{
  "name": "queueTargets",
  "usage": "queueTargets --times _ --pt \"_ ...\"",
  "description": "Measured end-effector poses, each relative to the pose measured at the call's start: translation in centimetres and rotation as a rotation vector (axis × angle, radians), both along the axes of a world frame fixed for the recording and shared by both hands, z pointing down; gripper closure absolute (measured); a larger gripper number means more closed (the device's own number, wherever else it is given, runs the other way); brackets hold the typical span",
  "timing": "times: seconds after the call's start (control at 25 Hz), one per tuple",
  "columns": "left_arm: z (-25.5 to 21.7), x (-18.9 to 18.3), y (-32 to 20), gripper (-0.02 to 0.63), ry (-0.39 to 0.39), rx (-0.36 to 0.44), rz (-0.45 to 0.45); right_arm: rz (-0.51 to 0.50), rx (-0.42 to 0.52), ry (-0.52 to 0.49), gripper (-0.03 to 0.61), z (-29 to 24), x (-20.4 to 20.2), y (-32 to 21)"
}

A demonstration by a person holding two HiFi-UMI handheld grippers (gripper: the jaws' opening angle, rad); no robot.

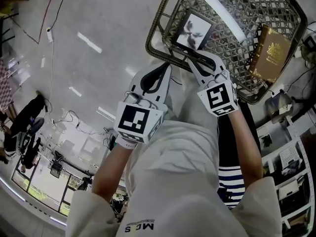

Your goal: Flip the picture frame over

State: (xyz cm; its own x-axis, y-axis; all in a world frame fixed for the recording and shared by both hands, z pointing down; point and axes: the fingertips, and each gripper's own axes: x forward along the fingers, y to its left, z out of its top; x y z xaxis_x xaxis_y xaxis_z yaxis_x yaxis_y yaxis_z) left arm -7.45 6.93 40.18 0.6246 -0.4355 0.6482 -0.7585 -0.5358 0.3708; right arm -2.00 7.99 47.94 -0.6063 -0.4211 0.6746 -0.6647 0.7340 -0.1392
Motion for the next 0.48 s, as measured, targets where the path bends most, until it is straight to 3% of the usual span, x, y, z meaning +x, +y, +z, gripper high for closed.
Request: queueTargets --times 0.48 --pt "3.9 -1.8 1.0 0.589 -0.014 -0.056 -0.058 -0.071 -0.1 0.116 0.466 4.6 -1.7 -0.7"
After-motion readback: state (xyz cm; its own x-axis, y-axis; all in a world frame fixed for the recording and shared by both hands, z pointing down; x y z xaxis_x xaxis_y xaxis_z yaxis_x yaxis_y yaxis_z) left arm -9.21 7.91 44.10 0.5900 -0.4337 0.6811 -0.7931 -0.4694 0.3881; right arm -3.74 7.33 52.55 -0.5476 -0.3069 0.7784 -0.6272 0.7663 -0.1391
